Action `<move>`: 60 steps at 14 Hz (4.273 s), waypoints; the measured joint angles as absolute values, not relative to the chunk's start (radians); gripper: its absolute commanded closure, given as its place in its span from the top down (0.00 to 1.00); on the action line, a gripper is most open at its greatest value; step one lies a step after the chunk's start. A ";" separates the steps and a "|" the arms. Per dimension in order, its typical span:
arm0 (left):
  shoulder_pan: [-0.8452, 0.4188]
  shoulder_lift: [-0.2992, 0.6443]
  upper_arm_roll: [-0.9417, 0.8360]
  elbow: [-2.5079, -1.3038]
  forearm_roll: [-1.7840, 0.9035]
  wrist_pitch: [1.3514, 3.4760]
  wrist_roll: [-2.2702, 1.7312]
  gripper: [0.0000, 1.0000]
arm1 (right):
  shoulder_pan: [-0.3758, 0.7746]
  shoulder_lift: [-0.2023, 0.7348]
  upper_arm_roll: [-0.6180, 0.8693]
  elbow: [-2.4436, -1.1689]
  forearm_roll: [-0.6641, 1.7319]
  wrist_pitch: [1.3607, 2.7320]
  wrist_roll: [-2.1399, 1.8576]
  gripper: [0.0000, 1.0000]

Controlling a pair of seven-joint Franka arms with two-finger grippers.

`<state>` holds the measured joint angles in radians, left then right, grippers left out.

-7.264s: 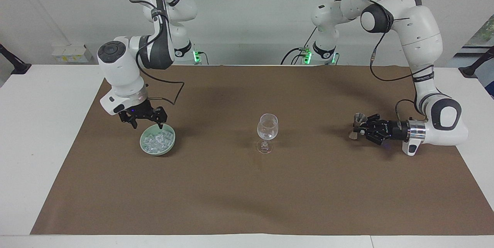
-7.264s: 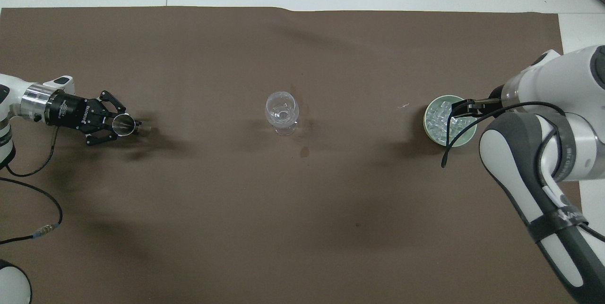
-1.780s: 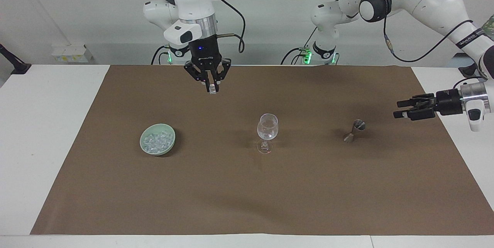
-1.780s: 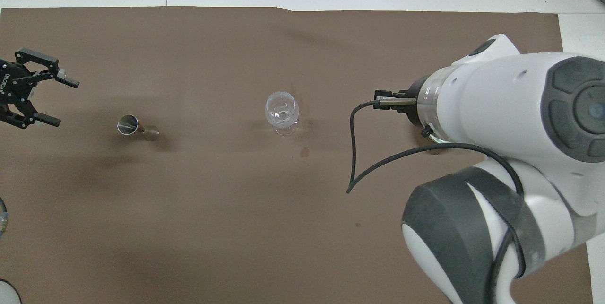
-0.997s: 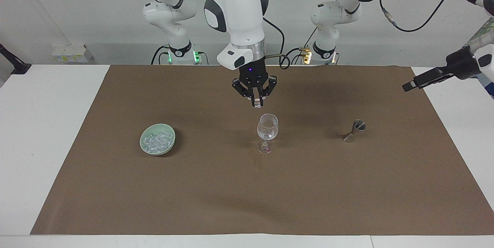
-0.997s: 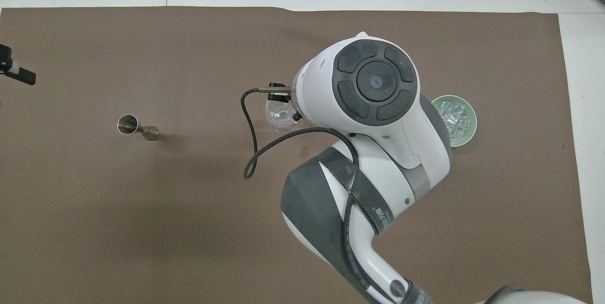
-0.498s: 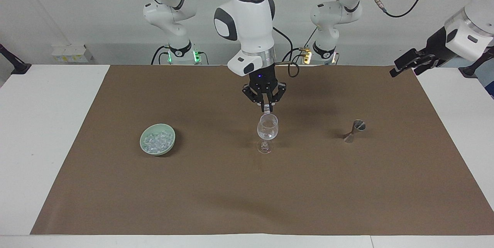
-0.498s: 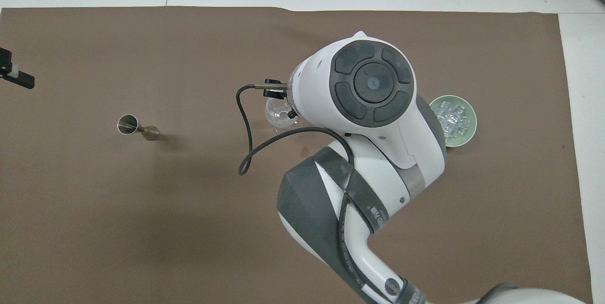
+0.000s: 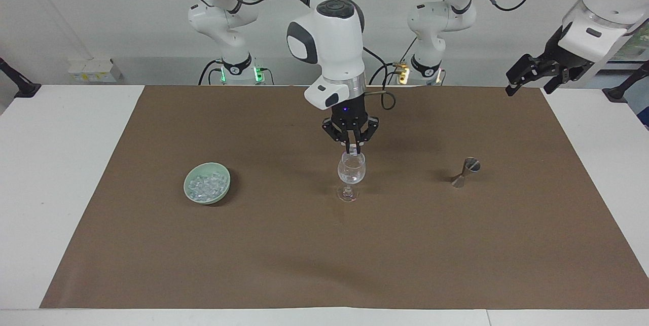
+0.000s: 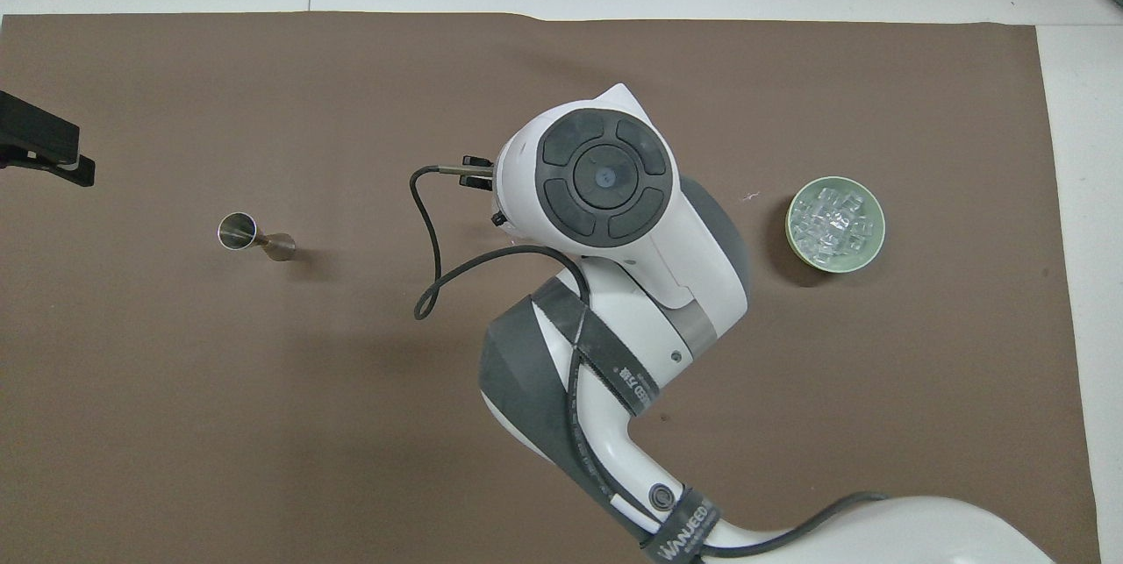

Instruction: Pour wine and add ice with both arms

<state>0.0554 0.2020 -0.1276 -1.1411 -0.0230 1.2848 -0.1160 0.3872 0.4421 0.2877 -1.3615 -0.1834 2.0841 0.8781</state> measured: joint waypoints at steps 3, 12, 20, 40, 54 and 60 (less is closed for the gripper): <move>0.054 0.138 -0.134 -1.237 -0.023 1.322 -0.108 1.00 | 0.393 0.460 0.288 -1.361 -0.199 2.100 0.893 0.00; 0.046 0.116 -0.134 -1.260 -0.023 1.353 -0.058 1.00 | 0.396 0.463 0.288 -1.376 -0.200 2.098 0.894 0.00; 0.032 0.072 -0.136 -1.327 -0.005 1.417 -0.055 1.00 | 0.397 0.463 0.288 -1.384 -0.204 2.098 0.894 0.44; 0.028 -0.011 -0.140 -1.431 0.013 1.488 -0.052 1.00 | 0.330 0.341 0.277 -1.412 -0.216 2.035 0.895 1.00; 0.014 -0.016 -0.138 -1.441 0.013 1.522 -0.051 1.00 | -0.017 -0.047 0.269 -1.734 -0.094 1.823 0.552 1.00; 0.011 -0.017 -0.141 -1.456 0.013 1.500 -0.050 1.00 | -0.035 -0.070 0.218 -1.729 -0.078 1.760 0.496 1.00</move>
